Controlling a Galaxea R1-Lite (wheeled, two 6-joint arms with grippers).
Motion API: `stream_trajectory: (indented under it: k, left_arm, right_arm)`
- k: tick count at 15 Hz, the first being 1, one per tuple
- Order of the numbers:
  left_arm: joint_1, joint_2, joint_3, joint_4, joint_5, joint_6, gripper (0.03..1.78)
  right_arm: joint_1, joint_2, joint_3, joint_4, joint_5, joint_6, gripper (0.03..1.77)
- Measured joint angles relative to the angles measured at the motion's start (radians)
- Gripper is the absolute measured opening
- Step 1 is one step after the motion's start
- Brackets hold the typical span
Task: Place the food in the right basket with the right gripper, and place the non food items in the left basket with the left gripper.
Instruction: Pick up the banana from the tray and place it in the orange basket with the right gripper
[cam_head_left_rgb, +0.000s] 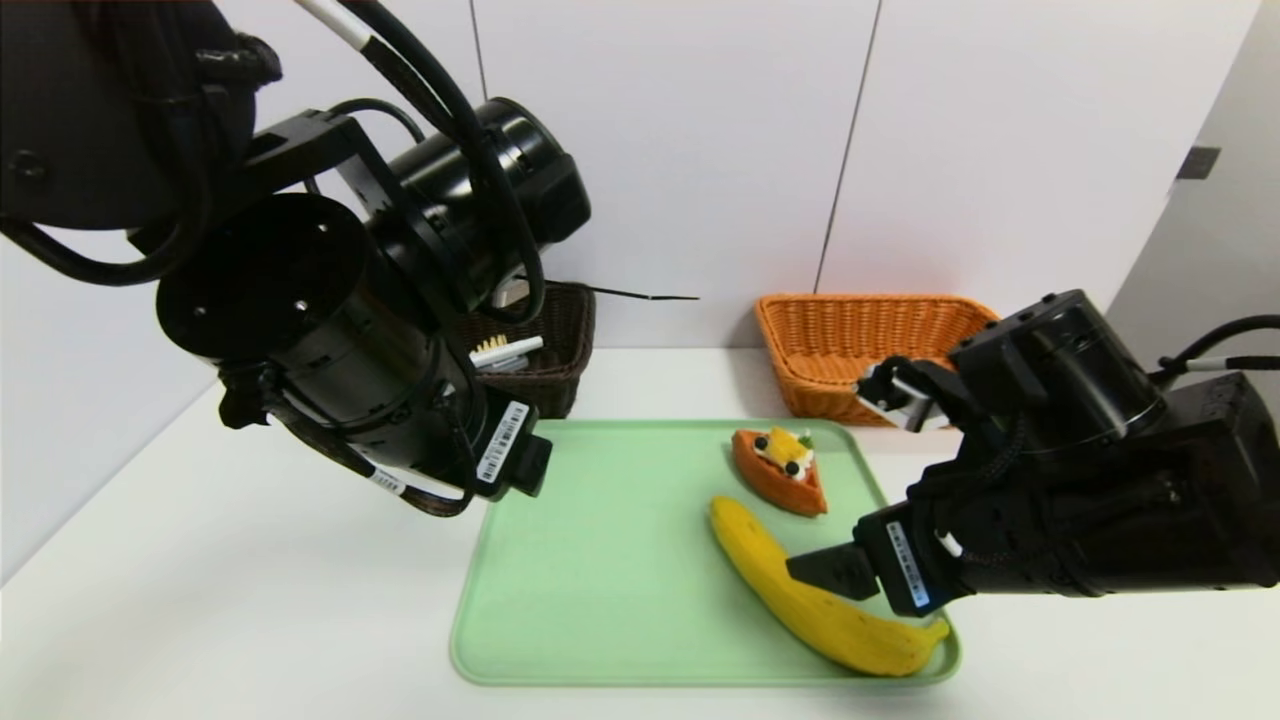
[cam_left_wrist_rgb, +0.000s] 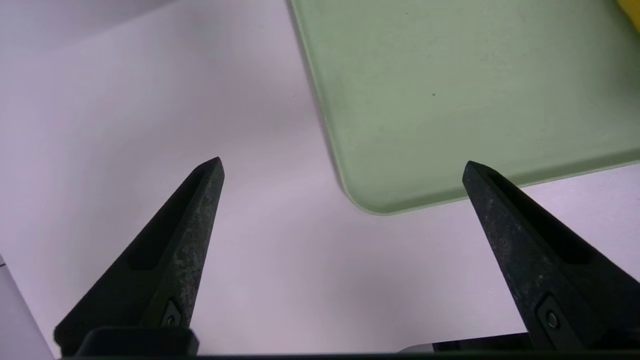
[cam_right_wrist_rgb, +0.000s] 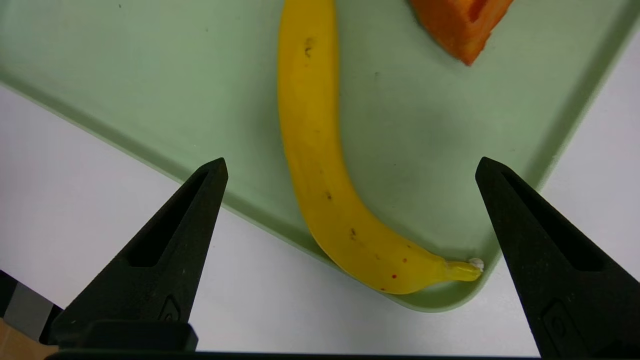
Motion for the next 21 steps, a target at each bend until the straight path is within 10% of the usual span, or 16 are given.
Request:
stream_trajectory:
  k: [6, 17, 21]
  left_arm:
    - [0.037, -0.083, 0.013, 0.003, -0.04, 0.165, 1.69]
    - [0.335, -0.191, 0.015, -0.046, -0.679, 0.545, 1.69]
    - [0.351, -0.199, 0.024, -0.047, -0.683, 0.547, 1.69]
  right_arm:
    - [0.052, 0.089, 0.007, -0.006, -0.029, 0.001, 1.71]
    - [0.095, 0.226, -0.022, -0.015, -0.141, -0.006, 1.71]
    - [0.096, 0.245, -0.025, -0.023, -0.143, -0.004, 1.07]
